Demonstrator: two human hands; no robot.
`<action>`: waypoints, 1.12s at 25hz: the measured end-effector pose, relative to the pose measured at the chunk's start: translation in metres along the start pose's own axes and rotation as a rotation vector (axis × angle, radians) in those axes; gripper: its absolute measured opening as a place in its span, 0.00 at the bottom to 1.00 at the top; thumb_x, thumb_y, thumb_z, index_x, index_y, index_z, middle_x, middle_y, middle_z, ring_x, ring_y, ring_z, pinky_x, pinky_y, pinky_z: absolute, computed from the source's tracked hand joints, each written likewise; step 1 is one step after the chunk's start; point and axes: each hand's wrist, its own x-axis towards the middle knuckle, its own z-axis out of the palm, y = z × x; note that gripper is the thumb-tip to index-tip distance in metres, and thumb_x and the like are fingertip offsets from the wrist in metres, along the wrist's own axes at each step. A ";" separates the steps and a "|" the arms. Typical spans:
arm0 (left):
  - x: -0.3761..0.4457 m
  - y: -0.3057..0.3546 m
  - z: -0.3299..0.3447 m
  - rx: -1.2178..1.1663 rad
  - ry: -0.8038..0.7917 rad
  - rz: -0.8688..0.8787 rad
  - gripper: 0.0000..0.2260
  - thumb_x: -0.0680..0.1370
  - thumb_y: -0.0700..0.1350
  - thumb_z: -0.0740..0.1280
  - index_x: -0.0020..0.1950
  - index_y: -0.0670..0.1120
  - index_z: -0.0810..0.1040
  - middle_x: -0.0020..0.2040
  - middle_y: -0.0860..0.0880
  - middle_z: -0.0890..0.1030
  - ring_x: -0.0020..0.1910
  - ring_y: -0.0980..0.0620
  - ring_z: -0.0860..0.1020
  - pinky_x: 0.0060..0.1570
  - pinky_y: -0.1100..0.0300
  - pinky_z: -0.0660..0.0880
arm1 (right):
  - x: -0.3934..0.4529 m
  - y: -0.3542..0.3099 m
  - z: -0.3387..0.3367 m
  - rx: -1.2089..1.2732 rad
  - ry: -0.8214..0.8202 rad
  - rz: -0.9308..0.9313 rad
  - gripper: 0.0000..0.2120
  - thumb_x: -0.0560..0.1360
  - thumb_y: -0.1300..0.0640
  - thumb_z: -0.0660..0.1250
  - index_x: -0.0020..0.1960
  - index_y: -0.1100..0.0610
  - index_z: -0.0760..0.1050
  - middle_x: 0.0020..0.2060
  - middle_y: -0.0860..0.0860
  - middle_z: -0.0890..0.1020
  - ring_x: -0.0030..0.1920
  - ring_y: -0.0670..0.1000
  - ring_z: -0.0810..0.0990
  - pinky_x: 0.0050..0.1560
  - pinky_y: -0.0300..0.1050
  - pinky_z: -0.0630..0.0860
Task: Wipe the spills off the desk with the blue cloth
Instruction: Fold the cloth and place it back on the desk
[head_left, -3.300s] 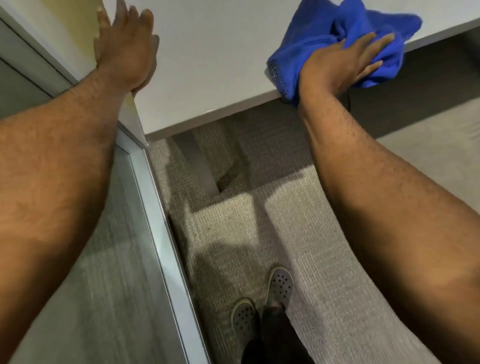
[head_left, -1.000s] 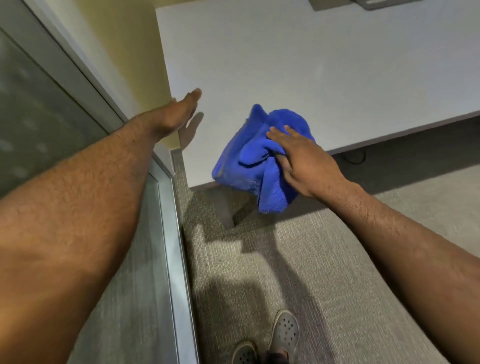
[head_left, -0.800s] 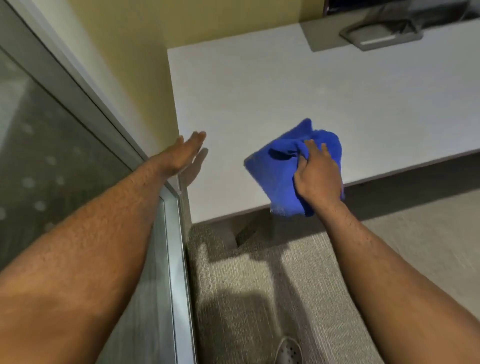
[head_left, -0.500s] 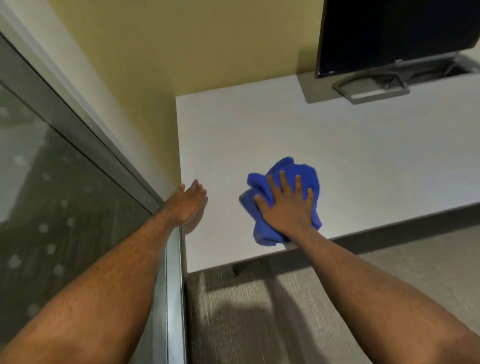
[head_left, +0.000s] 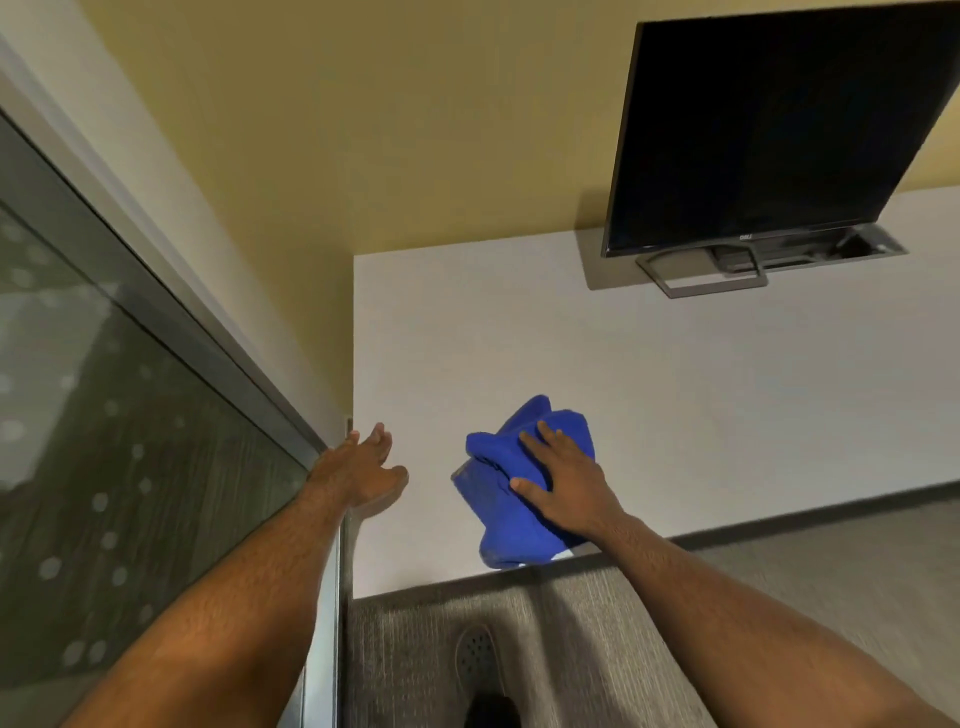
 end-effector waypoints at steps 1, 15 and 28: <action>0.002 0.000 -0.001 0.026 -0.018 0.001 0.34 0.79 0.63 0.53 0.80 0.50 0.43 0.80 0.54 0.40 0.80 0.45 0.45 0.76 0.42 0.48 | -0.004 0.000 -0.002 0.046 0.107 0.015 0.32 0.77 0.39 0.58 0.76 0.49 0.56 0.77 0.50 0.56 0.77 0.53 0.55 0.74 0.56 0.59; -0.022 0.105 0.034 -0.560 0.235 -0.192 0.10 0.76 0.50 0.69 0.50 0.44 0.79 0.48 0.46 0.82 0.44 0.50 0.77 0.42 0.58 0.73 | 0.036 0.024 -0.040 0.263 -0.052 0.484 0.12 0.73 0.53 0.68 0.51 0.60 0.72 0.43 0.53 0.78 0.44 0.54 0.77 0.36 0.40 0.68; 0.021 0.131 -0.029 -0.854 0.552 -0.521 0.04 0.77 0.43 0.64 0.50 0.45 0.74 0.45 0.48 0.78 0.42 0.49 0.77 0.36 0.62 0.69 | 0.085 0.037 -0.078 0.562 0.071 0.330 0.20 0.71 0.58 0.70 0.57 0.56 0.65 0.44 0.51 0.76 0.42 0.51 0.76 0.33 0.40 0.70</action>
